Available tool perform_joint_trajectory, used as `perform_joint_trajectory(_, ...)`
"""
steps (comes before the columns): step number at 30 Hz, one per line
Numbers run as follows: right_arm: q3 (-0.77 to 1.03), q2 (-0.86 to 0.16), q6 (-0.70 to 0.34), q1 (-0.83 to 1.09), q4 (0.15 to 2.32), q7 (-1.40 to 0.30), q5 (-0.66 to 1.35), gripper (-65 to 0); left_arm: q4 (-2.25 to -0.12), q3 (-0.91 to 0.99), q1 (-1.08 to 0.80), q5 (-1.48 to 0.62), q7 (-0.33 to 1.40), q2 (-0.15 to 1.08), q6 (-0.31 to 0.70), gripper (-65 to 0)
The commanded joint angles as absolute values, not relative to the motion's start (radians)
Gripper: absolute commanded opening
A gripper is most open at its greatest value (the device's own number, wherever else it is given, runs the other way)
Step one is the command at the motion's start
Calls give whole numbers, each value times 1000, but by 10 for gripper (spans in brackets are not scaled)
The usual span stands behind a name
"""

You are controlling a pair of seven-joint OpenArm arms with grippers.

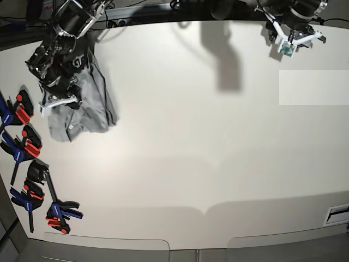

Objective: Fold the T-shirt properly
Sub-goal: 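Drag the folded bundle with the right gripper toward the clamps and release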

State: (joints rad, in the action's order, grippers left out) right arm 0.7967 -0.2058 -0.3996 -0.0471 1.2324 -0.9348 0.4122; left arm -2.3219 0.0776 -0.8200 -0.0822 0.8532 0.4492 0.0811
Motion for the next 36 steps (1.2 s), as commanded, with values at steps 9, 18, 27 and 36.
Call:
perform_joint_trajectory(9, 828, -228, -374, -70, 1240, -924, 403, -650, -2340, 79, -811, -125, 813, 469, 75, -398)
perform_joint_trajectory(18, 827, -232, -375, -247, 1369, -929, 447, -650, -2340, 79, -809, -125, 793, 465, 75, -399)
perform_joint_trajectory(27, 827, -229, -561, -241, 1733, -1110, 702, -650, -2341, 80, -809, -125, 720, 435, 49, -650)
perform_joint_trajectory(36, 810, -189, -667, 147, 2087, -1163, 989, -650, -2341, 85, -810, -21, 680, 399, -52, -650)
